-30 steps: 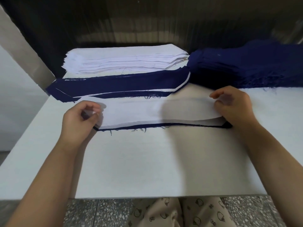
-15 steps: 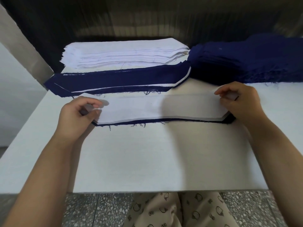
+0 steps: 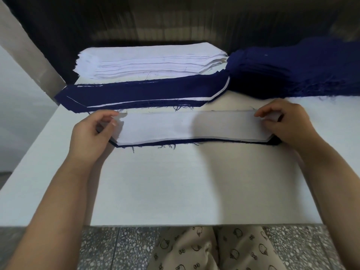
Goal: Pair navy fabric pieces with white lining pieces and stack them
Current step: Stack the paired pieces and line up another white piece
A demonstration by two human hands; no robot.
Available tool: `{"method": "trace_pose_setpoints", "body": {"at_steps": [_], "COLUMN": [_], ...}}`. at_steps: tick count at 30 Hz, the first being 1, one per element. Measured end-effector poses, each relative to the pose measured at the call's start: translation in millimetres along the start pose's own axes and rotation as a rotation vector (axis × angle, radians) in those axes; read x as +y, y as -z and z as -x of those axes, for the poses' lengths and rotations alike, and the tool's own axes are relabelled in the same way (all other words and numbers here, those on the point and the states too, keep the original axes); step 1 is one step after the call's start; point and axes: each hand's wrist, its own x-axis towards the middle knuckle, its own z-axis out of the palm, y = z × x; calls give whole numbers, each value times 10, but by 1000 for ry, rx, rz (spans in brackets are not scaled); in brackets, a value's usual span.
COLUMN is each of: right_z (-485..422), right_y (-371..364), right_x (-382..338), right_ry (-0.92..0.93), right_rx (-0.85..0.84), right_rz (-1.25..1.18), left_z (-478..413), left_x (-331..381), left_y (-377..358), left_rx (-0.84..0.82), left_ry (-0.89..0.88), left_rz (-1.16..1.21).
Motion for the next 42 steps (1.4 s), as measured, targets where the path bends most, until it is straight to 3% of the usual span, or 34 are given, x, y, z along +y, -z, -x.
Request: {"method": "trace_pose_setpoints", "body": {"at_steps": [14, 42], "right_z": [17, 6], "right_y": [17, 23], "right_x": [-19, -28], "right_ry": [-19, -49], "right_rx": [50, -10], "right_rz": [-79, 28], "left_z": [11, 13], "left_x": [61, 55], "left_y": [67, 54], "left_rx": [-21, -51], "left_ry": [6, 30], "left_rz": [22, -13]}}
